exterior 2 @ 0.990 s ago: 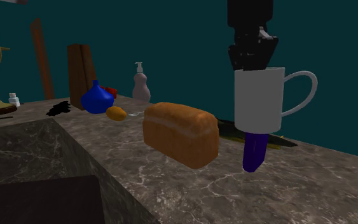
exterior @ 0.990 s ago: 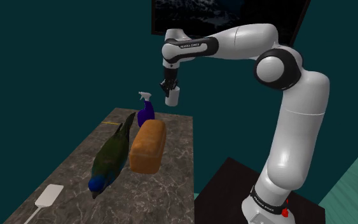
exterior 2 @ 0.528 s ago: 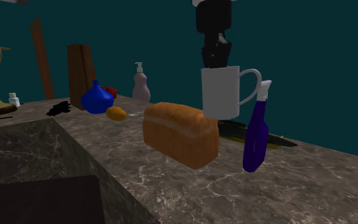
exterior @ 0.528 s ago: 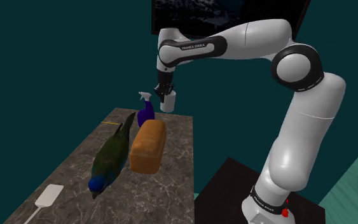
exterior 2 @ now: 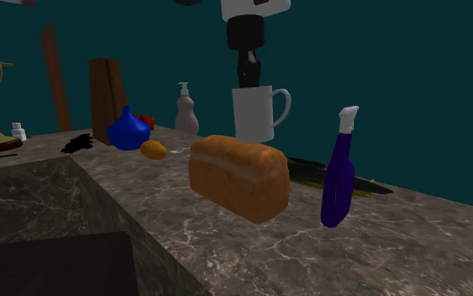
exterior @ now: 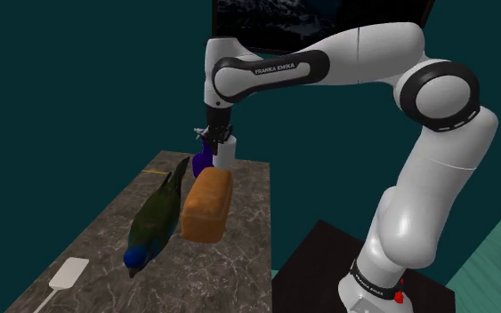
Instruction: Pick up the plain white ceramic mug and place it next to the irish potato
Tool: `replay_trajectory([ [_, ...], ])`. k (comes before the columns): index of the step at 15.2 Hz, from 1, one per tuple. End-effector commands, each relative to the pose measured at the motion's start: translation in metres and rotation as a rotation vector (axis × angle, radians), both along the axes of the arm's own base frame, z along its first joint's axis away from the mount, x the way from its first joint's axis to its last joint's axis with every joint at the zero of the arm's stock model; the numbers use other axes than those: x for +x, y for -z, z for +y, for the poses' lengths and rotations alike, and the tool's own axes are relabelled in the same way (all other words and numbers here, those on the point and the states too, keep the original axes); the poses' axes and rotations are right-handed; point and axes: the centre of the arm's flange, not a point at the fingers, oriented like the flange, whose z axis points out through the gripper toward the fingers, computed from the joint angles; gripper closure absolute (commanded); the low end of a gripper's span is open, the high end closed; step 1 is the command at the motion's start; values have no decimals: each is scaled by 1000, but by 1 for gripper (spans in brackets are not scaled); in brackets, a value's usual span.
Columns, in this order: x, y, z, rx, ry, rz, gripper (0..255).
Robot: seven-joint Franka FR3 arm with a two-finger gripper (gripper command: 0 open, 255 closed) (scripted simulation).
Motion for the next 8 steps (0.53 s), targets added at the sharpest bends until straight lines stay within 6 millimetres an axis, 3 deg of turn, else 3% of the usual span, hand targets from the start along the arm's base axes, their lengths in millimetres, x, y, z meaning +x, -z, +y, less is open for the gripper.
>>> replay_trajectory([
  [1,-9,0,23,0,2,0,255],
  [8,-45,0,108,0,2,0,255],
])
